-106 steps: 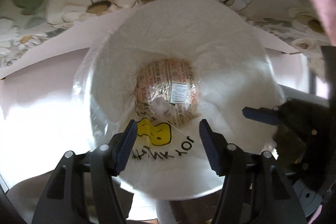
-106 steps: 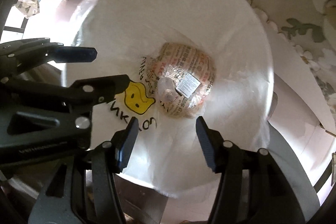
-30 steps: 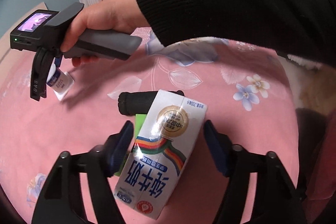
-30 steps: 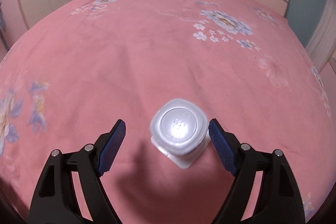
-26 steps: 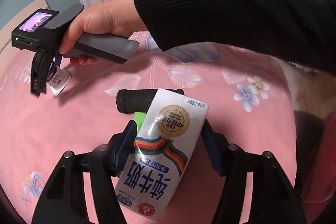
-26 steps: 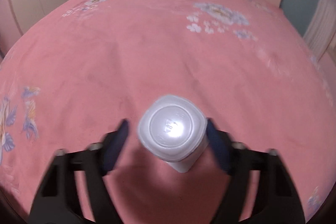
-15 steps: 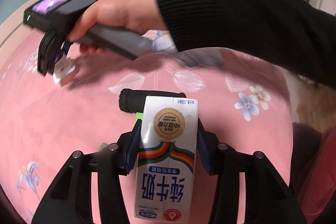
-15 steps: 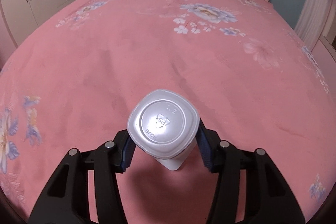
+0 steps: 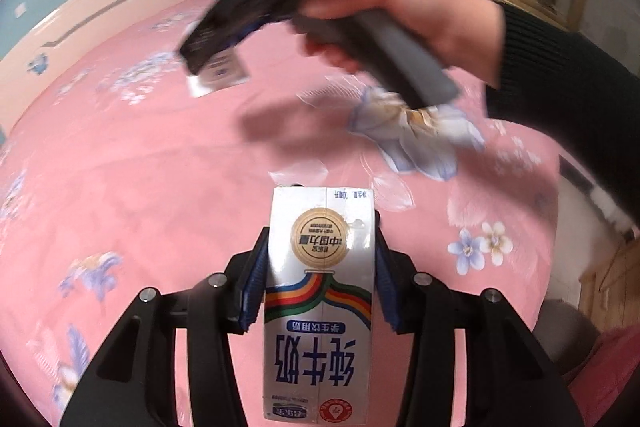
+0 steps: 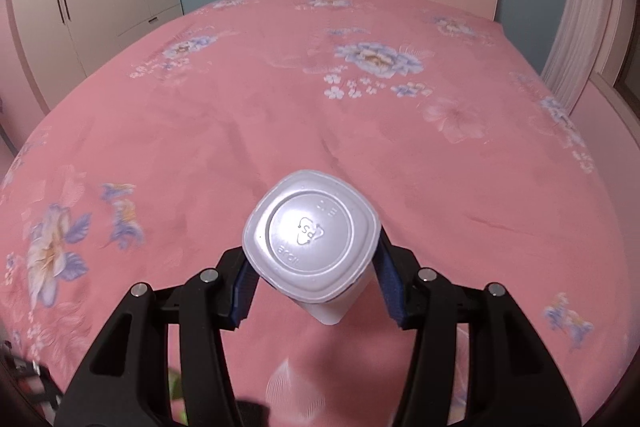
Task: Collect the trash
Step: 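Carry the carton in the left tool and the jar in the right tool over the bin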
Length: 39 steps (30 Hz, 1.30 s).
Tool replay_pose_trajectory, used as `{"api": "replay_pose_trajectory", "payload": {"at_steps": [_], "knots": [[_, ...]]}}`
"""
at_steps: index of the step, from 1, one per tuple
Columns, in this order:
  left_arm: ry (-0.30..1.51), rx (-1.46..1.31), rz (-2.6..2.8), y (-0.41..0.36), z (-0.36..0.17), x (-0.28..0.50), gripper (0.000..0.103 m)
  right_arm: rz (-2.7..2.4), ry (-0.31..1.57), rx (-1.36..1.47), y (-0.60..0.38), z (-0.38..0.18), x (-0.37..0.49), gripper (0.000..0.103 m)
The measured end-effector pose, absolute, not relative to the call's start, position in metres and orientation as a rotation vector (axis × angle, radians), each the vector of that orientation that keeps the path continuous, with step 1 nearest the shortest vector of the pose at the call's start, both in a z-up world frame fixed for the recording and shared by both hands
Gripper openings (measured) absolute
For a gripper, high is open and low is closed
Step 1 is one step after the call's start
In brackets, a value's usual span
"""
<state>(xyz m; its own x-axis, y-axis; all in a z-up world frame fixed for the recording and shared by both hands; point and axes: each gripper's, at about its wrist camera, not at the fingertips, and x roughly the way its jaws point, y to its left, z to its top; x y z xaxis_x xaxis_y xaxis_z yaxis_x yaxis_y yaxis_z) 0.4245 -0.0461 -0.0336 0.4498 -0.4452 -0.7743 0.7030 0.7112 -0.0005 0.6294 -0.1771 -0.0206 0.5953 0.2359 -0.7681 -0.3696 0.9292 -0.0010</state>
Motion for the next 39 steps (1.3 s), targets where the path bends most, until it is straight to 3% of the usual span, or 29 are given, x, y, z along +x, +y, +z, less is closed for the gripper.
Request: {"api": "replay_pose_trajectory", "payload": {"at_steps": [19, 30, 39], "knots": [[0.599, 0.372, -0.432, -0.021, 0.149, 0.290, 0.050, 0.339, 0.655, -0.223, -0.217, 0.176, 0.417, 0.053], [0.517, 0.399, -0.370, -0.023, 0.197, 0.196, 0.050, 0.365, 0.583, -0.289, -0.216, 0.224, 0.302, 0.053], [0.530, 0.360, -0.313, -0.007, 0.204, 0.149, 0.049, 0.415, 0.580, -0.333, -0.204, 0.227, 0.234, 0.053]]}}
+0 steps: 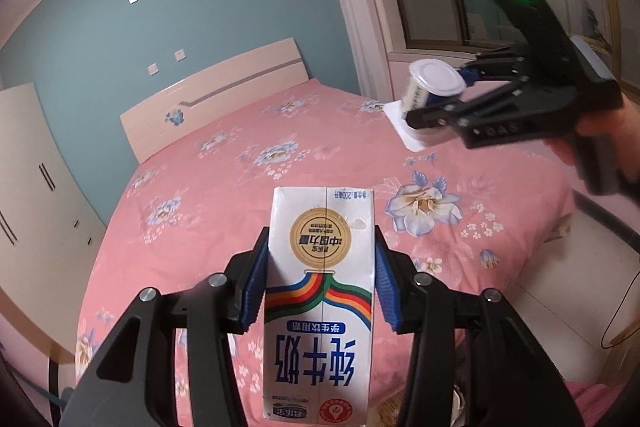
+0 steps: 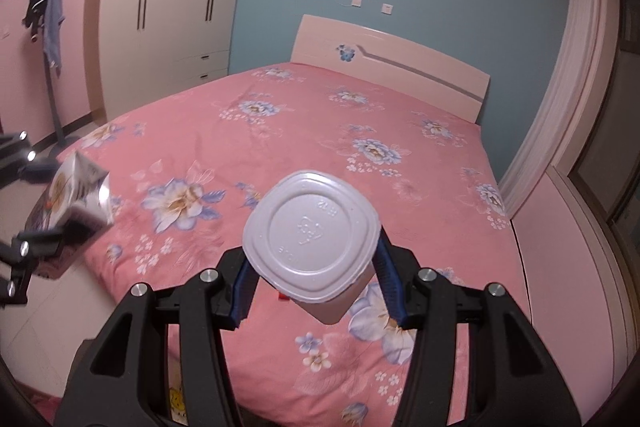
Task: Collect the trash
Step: 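Carry the carton in the left tool and the jar in the right tool over the bin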
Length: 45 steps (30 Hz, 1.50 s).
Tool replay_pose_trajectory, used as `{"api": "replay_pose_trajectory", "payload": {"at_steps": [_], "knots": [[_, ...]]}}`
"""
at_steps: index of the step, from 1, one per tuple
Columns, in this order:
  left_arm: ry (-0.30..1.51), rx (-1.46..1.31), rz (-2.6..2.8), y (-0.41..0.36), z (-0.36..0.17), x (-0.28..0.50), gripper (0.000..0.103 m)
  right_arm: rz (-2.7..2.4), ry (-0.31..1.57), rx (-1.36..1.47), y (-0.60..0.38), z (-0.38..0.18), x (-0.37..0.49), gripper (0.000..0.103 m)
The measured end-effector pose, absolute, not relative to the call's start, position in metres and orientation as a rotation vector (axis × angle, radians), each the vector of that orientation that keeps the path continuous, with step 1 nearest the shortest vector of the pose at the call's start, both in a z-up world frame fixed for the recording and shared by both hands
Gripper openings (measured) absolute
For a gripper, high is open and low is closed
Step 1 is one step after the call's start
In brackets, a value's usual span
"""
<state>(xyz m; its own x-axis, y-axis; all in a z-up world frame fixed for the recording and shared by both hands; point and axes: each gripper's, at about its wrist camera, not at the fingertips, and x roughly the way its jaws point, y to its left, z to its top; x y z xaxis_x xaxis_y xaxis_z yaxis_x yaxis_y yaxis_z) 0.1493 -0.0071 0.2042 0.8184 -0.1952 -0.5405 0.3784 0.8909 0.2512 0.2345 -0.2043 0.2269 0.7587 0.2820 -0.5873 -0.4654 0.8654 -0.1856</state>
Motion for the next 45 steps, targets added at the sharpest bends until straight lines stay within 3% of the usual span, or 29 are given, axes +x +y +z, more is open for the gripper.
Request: {"api": "replay_pose_trajectory", "payload": {"at_steps": [13, 45], "knots": [[0.661, 0.289, -0.261, 0.019, 0.139, 0.127, 0.049, 0.520, 0.685, -0.412, -0.170, 0.157, 0.181, 0.053], [1.092, 0.196, -0.184, 0.028, -0.100, 0.122, 0.049, 0.664, 1.097, -0.414, -0.117, -0.102, 0.142, 0.053]]}}
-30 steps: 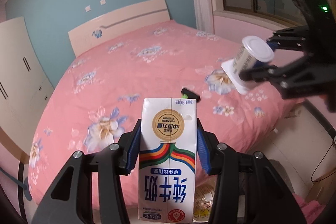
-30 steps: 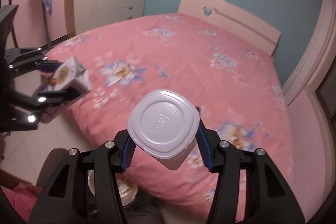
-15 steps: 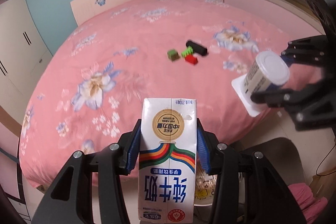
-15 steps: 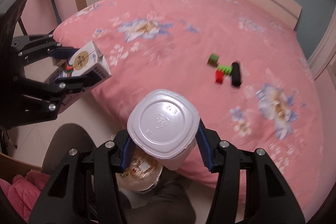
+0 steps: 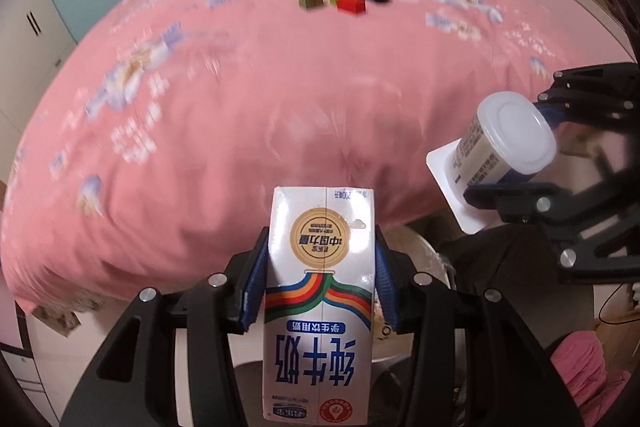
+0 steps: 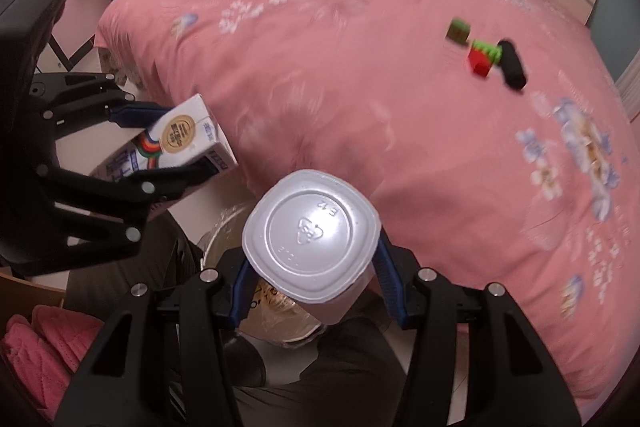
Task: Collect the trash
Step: 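Carry the carton in the left tool and the jar in the right tool over the bin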
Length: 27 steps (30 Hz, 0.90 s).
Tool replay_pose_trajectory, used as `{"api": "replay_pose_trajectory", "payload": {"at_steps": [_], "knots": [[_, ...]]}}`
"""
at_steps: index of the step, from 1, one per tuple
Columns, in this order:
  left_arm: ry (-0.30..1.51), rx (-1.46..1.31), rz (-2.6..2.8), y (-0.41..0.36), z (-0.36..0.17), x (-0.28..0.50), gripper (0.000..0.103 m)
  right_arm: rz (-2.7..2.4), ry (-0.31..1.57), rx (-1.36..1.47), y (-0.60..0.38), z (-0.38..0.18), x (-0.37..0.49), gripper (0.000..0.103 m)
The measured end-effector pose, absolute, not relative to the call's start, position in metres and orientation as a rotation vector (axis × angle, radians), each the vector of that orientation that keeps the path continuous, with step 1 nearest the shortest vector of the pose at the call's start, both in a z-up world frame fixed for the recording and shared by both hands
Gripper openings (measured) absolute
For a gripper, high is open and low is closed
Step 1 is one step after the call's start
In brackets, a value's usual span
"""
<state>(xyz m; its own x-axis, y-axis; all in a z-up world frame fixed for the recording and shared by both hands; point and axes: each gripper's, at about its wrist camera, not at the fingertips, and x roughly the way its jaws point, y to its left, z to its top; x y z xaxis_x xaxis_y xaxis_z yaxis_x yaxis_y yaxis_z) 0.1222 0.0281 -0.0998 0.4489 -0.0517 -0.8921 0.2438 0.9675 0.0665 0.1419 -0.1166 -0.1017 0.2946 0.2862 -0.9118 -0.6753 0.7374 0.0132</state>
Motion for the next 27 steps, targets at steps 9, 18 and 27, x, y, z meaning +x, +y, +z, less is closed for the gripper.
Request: {"api": "replay_pose_trajectory", "payload": {"at_steps": [9, 18, 27], "knots": [[1.192, 0.132, -0.174, 0.034, -0.167, 0.120, 0.049, 0.679, 1.200, -0.413, -0.109, -0.166, 0.132, 0.053], [1.253, 0.067, -0.176, 0.034, -0.224, 0.117, 0.049, 0.671, 1.314, -0.395, -0.106, -0.235, 0.132, 0.053], [1.315, -0.020, -0.180, 0.032, -0.275, 0.119, 0.049, 0.660, 1.423, -0.383, -0.101, -0.292, 0.138, 0.053]]}}
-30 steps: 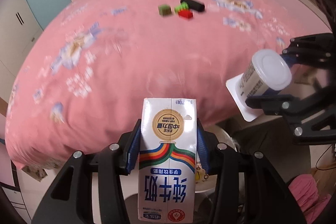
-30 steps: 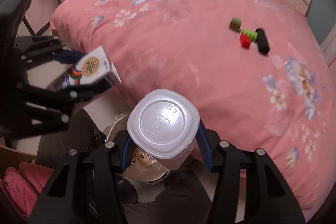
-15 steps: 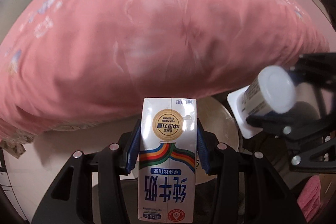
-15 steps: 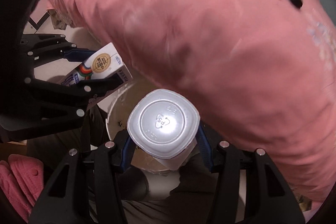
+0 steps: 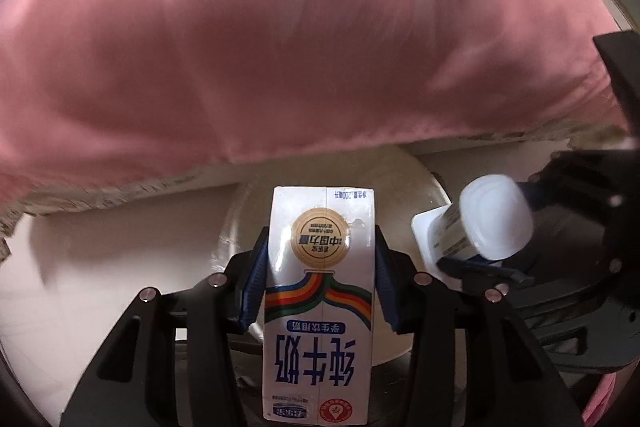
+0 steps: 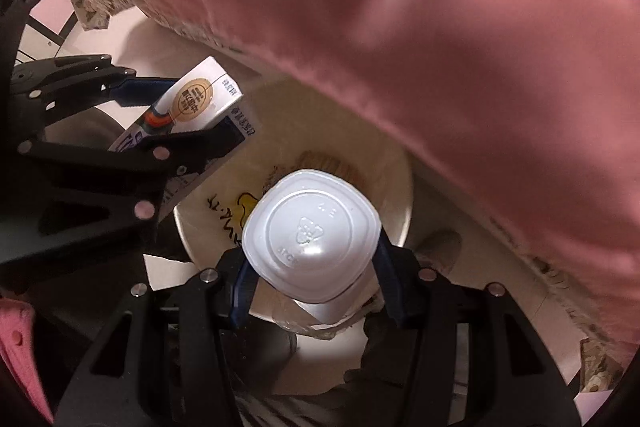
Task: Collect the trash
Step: 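Carry the carton in the left tool and the jar in the right tool over the bin, then open both tools to drop the jar and the milk carton into the bin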
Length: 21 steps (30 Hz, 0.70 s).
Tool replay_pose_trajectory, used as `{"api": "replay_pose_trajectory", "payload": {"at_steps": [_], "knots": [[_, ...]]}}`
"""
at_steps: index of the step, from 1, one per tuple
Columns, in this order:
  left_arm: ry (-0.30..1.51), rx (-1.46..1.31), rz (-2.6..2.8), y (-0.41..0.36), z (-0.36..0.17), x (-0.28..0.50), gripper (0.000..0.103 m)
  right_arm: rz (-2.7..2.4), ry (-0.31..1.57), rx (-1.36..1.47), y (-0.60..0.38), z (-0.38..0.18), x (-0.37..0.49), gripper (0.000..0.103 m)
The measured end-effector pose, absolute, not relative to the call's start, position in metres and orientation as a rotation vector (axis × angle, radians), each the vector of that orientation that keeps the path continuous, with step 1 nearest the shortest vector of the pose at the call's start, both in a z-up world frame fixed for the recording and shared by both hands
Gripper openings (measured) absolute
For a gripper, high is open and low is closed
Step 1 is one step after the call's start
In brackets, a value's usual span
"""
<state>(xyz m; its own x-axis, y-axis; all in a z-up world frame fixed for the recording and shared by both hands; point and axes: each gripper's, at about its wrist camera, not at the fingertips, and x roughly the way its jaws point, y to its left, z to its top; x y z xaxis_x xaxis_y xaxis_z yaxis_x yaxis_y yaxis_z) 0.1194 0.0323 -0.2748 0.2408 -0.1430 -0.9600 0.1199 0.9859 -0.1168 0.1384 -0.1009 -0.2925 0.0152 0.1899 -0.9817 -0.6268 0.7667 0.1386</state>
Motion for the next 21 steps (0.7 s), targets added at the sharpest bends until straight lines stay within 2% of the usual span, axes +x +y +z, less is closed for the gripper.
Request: {"api": "replay_pose_trajectory", "payload": {"at_steps": [21], "knots": [[1.438, -0.210, -0.134, 0.045, -0.369, 0.139, 0.050, 0.641, 1.574, -0.361, -0.088, -0.389, 0.135, 0.053]]}}
